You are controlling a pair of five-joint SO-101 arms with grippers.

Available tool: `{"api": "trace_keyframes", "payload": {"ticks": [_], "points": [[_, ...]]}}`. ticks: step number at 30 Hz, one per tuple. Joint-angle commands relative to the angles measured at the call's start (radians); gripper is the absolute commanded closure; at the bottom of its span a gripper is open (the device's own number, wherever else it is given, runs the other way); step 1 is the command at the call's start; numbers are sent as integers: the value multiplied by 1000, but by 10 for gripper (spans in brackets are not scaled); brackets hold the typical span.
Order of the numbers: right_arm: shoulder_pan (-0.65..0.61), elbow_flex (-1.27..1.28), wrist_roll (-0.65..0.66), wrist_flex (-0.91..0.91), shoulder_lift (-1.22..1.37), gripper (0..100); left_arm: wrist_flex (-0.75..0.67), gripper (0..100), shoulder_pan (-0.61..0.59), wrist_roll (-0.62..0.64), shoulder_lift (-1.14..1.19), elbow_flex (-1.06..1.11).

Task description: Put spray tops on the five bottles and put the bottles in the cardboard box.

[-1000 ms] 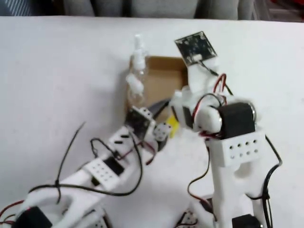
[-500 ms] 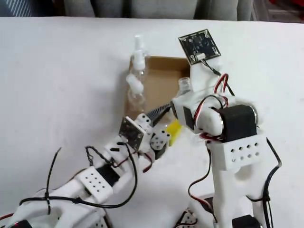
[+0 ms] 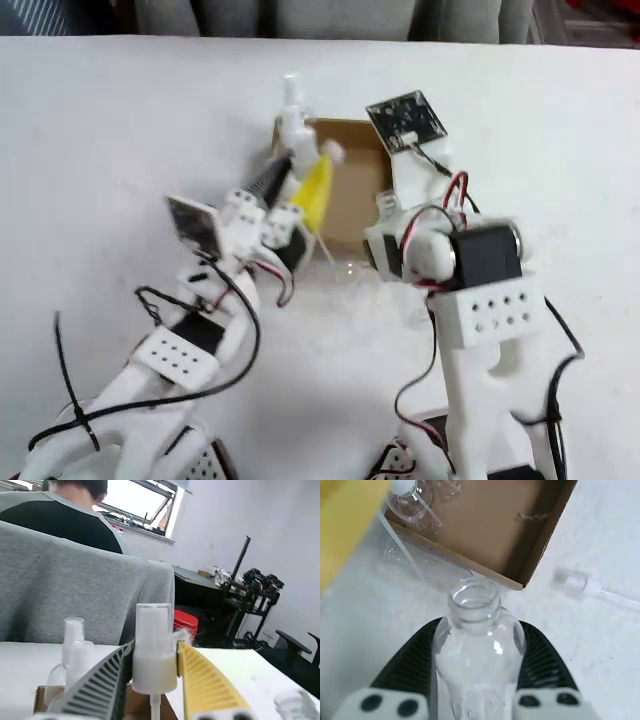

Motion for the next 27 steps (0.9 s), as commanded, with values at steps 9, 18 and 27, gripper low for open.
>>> {"api": "trace_keyframes", "payload": {"ticks": [9, 18, 27], "points": [[4, 437, 74, -315, -274, 982, 138, 979, -142, 196, -42, -169], [-21, 772, 71, -605, -458, 982, 146, 979, -225, 298, -44, -207], [-143, 954, 74, -615, -783, 982, 146, 979, -246, 324, -45, -215]]}}
